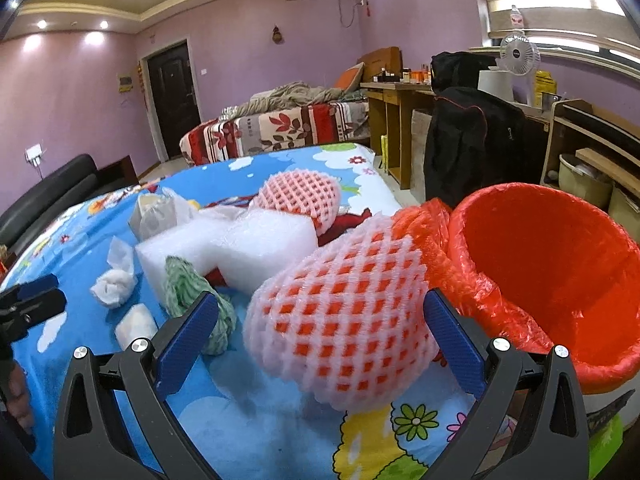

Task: Collect trash
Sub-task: 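Grasp the pink foam net with the right tool while the left tool grasps the tissue ball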

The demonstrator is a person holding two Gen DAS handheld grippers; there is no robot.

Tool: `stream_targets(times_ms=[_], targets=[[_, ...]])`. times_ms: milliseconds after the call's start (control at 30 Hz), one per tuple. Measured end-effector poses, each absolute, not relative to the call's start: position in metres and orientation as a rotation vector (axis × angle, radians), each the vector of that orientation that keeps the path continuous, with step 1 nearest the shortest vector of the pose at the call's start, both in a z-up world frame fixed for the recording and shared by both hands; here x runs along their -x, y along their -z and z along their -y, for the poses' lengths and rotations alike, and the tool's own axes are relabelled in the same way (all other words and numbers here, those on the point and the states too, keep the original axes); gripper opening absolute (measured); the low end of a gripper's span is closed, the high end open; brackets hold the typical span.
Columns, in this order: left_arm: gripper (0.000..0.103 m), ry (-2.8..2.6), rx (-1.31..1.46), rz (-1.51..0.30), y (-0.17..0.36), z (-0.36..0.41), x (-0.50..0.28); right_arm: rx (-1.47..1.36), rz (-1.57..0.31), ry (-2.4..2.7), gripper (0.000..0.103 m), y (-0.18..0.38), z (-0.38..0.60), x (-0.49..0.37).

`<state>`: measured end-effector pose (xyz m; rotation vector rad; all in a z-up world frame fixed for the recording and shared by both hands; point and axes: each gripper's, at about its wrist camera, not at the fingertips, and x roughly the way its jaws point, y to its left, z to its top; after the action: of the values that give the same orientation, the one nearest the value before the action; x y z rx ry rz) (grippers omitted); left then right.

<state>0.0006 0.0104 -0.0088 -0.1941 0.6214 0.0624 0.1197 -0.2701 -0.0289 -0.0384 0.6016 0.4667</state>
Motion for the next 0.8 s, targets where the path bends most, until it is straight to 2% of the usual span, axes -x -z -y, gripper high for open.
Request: stream_targets(times_ms=[300, 333, 367, 400, 667, 767, 800], targets=[[0.097, -0.08, 0.233, -0.649, 0.009, -0.017, -0.007, 0.015, -0.628, -0.441, 0.096, 0.036, 0.279, -0.12], [0.097, -0.083, 0.235, -0.653, 0.009, -0.016, -0.008, 0.017, -0.631, -0.439, 0.093, 0.036, 0.279, -0.12], [0.097, -0.085, 0.235, -0.656, 0.01, -0.016, -0.009, 0.018, -0.639, -0.444, 0.082, 0.037, 0.28, -0.12], [0.097, -0.085, 0.235, -0.659, 0.01, -0.017, -0.011, 0.021, -0.645, -0.443, 0.076, 0.037, 0.279, -0.121], [0.07, -0.099, 0.241, -0.723, 0.017, -0.019, -0.031, 0.037, -0.643, -0.452, 0.058, 0.035, 0.28, -0.117], [0.056, -0.098, 0.249, -0.756, 0.022, -0.021, -0.04, 0.033, -0.639, -0.46, 0.055, 0.032, 0.283, -0.116], [0.054, -0.098, 0.249, -0.765, 0.023, -0.021, -0.042, 0.031, -0.636, -0.462, 0.055, 0.031, 0.284, -0.114]])
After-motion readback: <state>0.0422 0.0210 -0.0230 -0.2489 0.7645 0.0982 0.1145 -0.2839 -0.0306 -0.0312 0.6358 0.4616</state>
